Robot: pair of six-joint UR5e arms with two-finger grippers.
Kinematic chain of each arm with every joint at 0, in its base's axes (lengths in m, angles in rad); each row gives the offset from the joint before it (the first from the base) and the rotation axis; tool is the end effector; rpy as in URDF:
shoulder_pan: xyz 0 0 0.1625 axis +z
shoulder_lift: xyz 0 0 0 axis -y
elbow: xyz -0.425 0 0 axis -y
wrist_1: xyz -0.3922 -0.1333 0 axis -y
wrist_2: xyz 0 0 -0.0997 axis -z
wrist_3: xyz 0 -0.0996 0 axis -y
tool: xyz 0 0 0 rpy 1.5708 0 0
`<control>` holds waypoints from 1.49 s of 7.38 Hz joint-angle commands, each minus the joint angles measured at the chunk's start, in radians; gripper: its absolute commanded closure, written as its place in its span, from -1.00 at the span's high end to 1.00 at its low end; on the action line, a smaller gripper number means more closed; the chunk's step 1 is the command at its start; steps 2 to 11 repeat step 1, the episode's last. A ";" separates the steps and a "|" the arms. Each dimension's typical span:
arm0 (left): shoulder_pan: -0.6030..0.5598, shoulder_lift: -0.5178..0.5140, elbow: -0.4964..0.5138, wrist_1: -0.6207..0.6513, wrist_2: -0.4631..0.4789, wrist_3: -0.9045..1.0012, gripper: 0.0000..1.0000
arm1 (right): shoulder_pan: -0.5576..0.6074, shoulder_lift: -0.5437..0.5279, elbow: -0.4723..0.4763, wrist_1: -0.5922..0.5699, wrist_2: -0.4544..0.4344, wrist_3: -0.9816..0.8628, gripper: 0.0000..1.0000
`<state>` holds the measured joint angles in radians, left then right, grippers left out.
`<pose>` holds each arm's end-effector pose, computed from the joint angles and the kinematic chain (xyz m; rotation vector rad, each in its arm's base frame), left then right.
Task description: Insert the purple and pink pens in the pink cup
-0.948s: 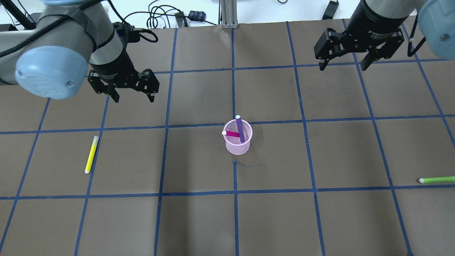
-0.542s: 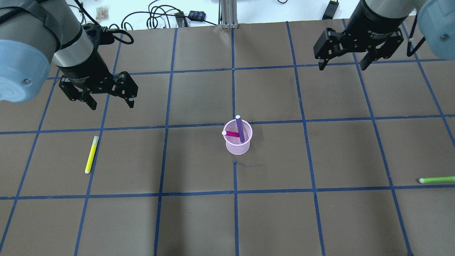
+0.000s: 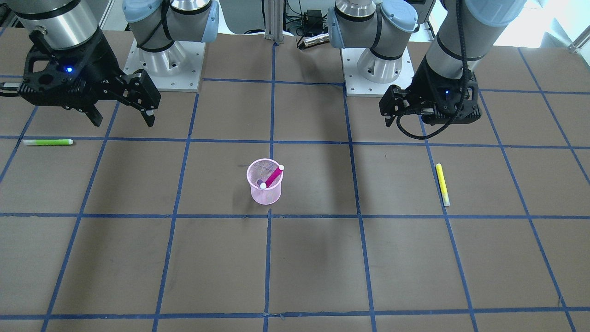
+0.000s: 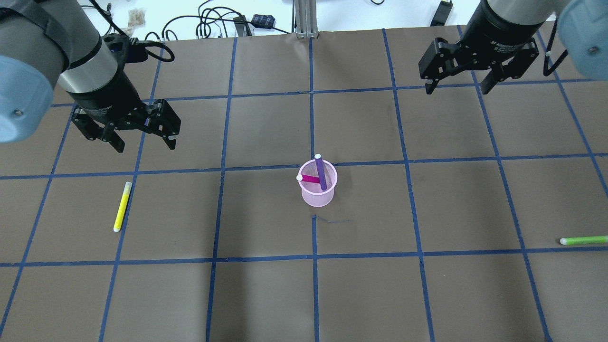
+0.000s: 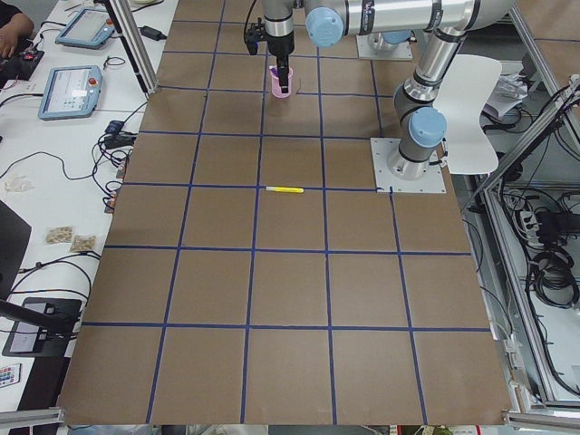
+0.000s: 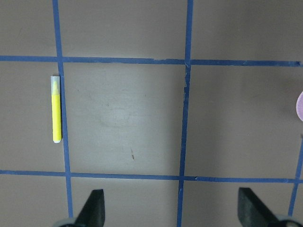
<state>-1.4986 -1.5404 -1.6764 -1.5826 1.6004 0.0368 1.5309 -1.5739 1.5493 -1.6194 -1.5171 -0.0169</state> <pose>-0.0962 -0.4770 0.4500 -0.0531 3.1133 0.1379 0.1187 -0.5026 0.5052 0.0325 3.0877 -0.1154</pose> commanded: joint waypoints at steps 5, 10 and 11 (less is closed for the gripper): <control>0.000 0.000 0.000 0.001 0.000 0.000 1.00 | 0.000 0.000 0.000 0.001 0.000 0.000 1.00; 0.000 0.000 0.000 0.001 0.000 0.000 1.00 | 0.000 0.000 0.000 0.001 0.000 0.000 1.00; 0.000 0.000 0.000 0.001 0.000 0.000 1.00 | 0.000 0.000 0.000 0.001 0.000 0.000 1.00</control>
